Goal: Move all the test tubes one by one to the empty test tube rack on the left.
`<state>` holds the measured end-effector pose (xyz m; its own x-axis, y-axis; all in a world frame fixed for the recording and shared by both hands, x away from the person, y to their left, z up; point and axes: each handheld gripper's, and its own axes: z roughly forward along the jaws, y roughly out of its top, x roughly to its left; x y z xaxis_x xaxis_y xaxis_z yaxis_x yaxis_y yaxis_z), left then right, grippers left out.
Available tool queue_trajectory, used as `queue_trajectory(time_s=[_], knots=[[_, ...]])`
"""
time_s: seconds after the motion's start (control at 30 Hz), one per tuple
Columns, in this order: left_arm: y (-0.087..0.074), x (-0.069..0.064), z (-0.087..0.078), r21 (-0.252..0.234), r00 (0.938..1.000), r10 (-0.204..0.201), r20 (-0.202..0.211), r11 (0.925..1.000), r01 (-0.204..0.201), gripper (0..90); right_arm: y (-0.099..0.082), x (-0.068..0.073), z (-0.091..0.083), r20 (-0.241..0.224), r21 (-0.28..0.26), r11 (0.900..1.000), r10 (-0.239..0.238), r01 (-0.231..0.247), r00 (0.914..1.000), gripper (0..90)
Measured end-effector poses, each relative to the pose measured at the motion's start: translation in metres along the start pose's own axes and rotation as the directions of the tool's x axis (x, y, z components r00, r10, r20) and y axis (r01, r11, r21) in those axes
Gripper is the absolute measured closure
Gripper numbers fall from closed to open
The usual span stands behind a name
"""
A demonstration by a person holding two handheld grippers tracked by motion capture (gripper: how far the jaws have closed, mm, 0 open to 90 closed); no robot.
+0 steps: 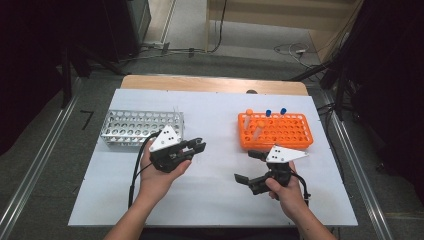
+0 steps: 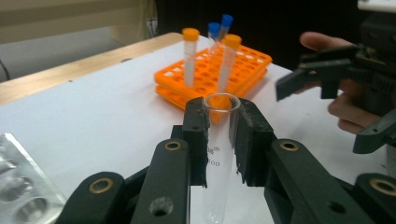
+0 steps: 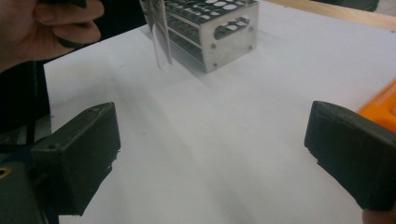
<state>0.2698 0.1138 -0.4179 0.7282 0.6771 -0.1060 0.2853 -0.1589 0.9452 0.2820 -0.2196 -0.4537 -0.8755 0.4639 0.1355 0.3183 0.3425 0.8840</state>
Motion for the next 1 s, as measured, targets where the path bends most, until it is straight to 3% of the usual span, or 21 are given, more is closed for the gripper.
queue_trajectory(time_s=[0.23,0.37,0.63,1.0], knots=[[0.007,0.016,-0.01,-0.023,0.9992,-0.004,-0.041,0.9997,0.003,75.9,-0.016,-0.012,-0.024,0.05,-0.007,0.9998,0.021,-0.02,0.9985,2.0],[0.008,0.026,-0.013,-0.036,0.9979,-0.016,-0.062,0.9993,0.014,75.9,-0.024,-0.02,-0.035,0.104,-0.011,0.9994,0.034,-0.033,0.994,2.0],[0.012,0.045,-0.015,-0.051,0.9949,-0.035,-0.095,0.9983,0.03,76.0,-0.04,-0.029,-0.056,0.152,-0.001,0.9987,0.05,-0.051,0.9871,2.0],[0.018,0.071,-0.017,-0.081,0.984,-0.078,-0.16,0.9946,0.065,75.9,-0.048,-0.046,-0.081,0.232,-0.04,0.9965,0.081,-0.074,0.9693,2.0]])
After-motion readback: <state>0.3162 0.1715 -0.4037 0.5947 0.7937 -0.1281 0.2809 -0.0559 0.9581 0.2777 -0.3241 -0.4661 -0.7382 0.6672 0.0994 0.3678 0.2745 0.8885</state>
